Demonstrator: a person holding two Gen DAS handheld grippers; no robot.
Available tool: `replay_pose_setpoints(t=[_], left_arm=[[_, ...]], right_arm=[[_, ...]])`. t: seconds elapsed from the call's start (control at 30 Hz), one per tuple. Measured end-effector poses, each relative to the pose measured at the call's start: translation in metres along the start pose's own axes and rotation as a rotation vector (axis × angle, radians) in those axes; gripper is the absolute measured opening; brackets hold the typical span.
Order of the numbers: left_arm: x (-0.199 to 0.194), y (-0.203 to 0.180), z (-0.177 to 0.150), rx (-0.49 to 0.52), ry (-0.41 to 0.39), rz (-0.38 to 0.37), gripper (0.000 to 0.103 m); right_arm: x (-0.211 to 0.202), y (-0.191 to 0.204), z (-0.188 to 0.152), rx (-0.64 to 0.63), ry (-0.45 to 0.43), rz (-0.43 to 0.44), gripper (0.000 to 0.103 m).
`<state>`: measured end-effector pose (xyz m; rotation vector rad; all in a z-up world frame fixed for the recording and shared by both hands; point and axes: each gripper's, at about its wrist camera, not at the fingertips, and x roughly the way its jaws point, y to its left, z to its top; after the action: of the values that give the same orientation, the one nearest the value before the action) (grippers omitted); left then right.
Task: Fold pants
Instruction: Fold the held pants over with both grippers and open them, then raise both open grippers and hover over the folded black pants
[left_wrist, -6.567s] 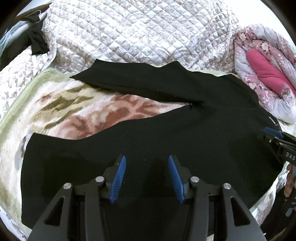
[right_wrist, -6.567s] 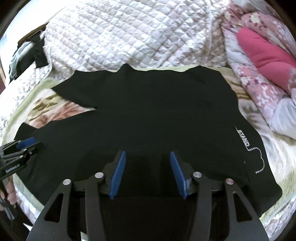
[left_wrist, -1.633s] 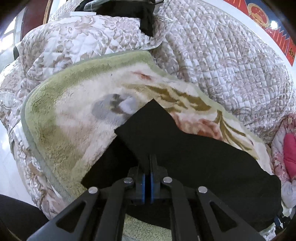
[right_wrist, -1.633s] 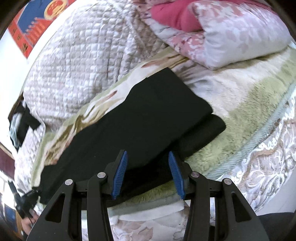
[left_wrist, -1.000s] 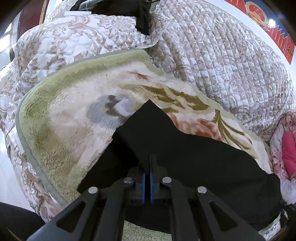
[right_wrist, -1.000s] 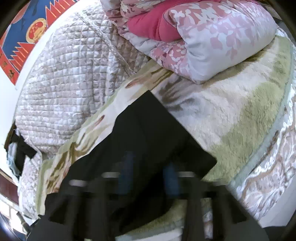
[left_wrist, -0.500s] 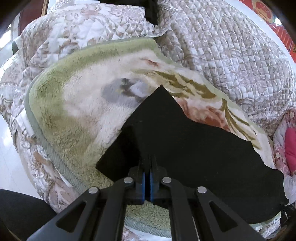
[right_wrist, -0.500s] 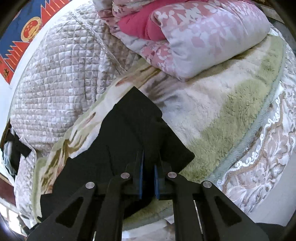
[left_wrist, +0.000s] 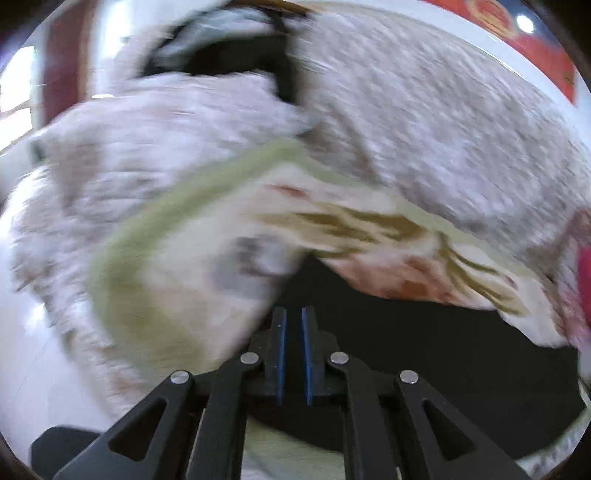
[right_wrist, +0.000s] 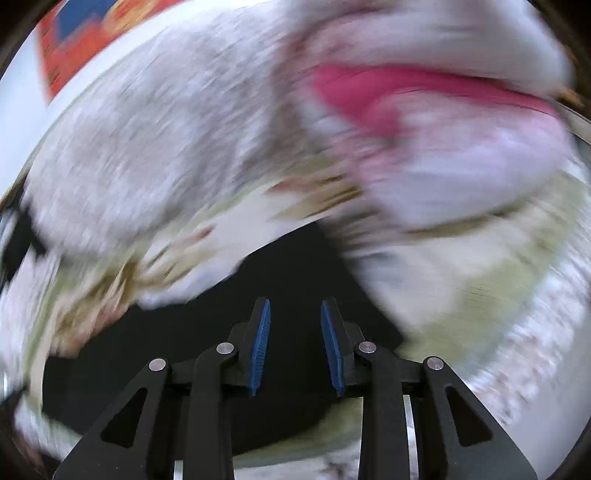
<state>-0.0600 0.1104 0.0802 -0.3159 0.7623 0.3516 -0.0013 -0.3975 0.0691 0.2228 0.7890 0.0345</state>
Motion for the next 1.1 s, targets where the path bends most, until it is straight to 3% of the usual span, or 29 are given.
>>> replay_pose_setpoints(t=[0.1, 0.23, 0.27, 0.33, 0.4, 0.5, 0.63, 0.8, 0.9, 1.0, 1.03, 1.1], left_arm=[[0.020, -0.038, 0.007, 0.091, 0.063, -0.105, 0.013], [0.047, -0.082, 0.012, 0.203, 0.101, -0.174, 0.018], [0.058, -0.090, 0.011, 0.216, 0.126, -0.200, 0.019], [0.079, -0.097, 0.007, 0.223, 0.171, -0.187, 0.019], [0.097, -0.088, 0.002, 0.199, 0.207, -0.146, 0.019], [0.109, -0.070, 0.005, 0.124, 0.212, -0.153, 0.019], [0.100, -0.069, 0.003, 0.140, 0.187, -0.088, 0.019], [0.060, -0.050, -0.007, 0.113, 0.121, -0.088, 0.020], [0.037, -0.054, -0.023, 0.137, 0.081, -0.140, 0.026], [0.028, -0.068, -0.049, 0.197, 0.102, -0.194, 0.031], [0.030, -0.073, -0.056, 0.218, 0.124, -0.194, 0.032], [0.031, -0.081, -0.065, 0.257, 0.115, -0.164, 0.033]], right_arm=[[0.032, 0.022, 0.015, -0.108, 0.057, 0.001, 0.029], [0.065, 0.025, 0.033, -0.154, 0.078, -0.052, 0.029], [0.075, 0.017, 0.036, -0.141, 0.077, -0.100, 0.029], [0.081, -0.001, 0.036, -0.085, 0.082, -0.122, 0.027], [0.083, -0.020, 0.037, 0.003, 0.096, -0.078, 0.024], [0.085, -0.013, 0.037, -0.029, 0.077, -0.113, 0.021], [0.070, 0.007, 0.037, -0.085, 0.009, -0.114, 0.024], [0.044, 0.048, 0.005, -0.191, -0.008, 0.028, 0.041], [0.037, 0.078, -0.027, -0.270, 0.033, 0.115, 0.041], [0.046, 0.108, -0.069, -0.393, 0.124, 0.168, 0.043], [0.052, 0.116, -0.082, -0.446, 0.154, 0.160, 0.053], [0.046, 0.130, -0.092, -0.560, 0.081, 0.101, 0.053]])
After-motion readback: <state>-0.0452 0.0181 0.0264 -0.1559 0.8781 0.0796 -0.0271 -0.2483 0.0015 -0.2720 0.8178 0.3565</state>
